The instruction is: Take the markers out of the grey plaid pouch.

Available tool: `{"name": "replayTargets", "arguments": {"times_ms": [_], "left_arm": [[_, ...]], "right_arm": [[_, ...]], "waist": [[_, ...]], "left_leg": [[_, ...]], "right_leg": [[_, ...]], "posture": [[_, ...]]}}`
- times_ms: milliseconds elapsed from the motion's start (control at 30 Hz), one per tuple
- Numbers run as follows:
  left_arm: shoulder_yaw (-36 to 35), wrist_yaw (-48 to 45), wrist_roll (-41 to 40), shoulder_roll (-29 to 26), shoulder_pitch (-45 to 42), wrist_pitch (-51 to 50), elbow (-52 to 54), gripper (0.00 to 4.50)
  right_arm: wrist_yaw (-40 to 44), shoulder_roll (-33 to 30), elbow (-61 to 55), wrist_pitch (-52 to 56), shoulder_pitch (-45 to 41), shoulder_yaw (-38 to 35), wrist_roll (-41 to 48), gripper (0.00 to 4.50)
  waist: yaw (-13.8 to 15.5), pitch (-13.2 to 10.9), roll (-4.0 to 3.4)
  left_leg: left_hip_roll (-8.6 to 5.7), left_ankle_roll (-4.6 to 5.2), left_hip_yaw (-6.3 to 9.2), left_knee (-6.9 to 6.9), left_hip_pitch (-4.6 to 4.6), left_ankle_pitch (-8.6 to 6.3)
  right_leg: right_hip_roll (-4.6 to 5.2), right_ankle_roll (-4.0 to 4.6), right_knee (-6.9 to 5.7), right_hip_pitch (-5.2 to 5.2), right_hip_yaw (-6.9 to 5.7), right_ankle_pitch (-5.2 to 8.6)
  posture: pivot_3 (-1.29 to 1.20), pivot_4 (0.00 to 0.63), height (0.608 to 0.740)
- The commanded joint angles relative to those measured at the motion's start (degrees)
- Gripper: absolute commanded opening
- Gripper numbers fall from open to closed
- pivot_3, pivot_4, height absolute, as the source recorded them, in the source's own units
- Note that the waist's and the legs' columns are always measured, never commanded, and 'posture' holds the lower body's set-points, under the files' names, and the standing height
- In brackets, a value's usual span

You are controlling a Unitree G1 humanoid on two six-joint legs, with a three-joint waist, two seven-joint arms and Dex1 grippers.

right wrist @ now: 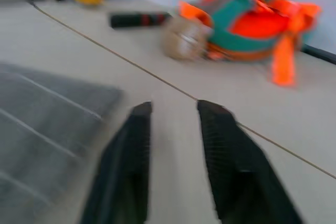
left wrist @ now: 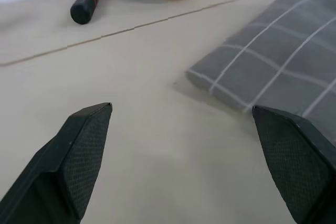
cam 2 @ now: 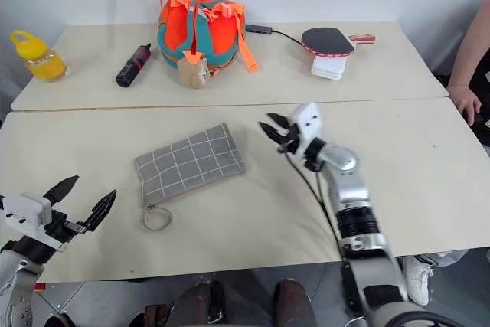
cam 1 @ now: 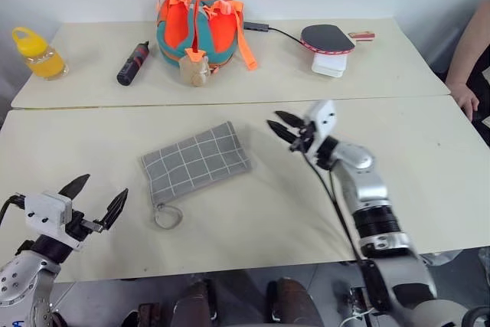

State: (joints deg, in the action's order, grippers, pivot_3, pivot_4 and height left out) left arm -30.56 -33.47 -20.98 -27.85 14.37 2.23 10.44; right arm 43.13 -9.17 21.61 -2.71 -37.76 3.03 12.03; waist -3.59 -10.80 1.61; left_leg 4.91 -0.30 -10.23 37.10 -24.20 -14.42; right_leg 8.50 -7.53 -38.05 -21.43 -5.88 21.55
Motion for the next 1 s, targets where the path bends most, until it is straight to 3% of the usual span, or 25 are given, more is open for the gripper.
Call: {"name": "replayTargets", "arguments": {"times_ms": [33,233,467,1000], "left_arm": [[1.95,-0.88,3.58,-1.00,-0.58,5.18,-1.02,4.50],[3.39,-2.77,6.78,-3.03,-1.65,11.60,-4.87,4.50],[4.84,-4.52,11.28,-6.98,-2.67,21.93,-11.54,4.50],[16.55,-4.21,19.33,-9.55,-12.96,37.04,-24.49,4.50]], "right_arm": [[-2.11,2.86,-2.41,-0.80,0.51,3.95,-2.71,0.03],[-7.24,6.28,3.61,-2.16,-1.07,8.15,-8.69,0.03],[-12.20,4.11,12.24,-3.59,-4.26,11.09,-16.99,0.03],[-9.64,3.10,9.83,-3.20,-2.54,10.08,-15.71,0.03]], "waist": [[0.13,0.00,0.01],[0.27,0.03,0.05],[-0.83,0.03,0.05],[-1.11,0.03,0.04]], "left_leg": [[-0.01,0.00,0.00,0.01,-0.05,0.00],[-0.05,0.00,0.01,0.02,-0.07,-0.01],[-0.01,-0.03,-0.02,0.00,-0.05,0.02],[-0.02,-0.03,-0.01,0.01,-0.02,0.02]], "right_leg": [[0.01,0.00,0.01,-0.02,-0.01,0.00],[0.04,0.00,0.02,-0.03,-0.04,0.00],[0.02,0.03,-0.08,-0.08,-0.03,0.02],[0.03,0.03,-0.29,-0.06,-0.04,0.02]], "posture": [[0.00,0.150,0.740],[0.00,0.150,0.740],[0.00,0.150,0.740],[0.00,0.150,0.740]]}}
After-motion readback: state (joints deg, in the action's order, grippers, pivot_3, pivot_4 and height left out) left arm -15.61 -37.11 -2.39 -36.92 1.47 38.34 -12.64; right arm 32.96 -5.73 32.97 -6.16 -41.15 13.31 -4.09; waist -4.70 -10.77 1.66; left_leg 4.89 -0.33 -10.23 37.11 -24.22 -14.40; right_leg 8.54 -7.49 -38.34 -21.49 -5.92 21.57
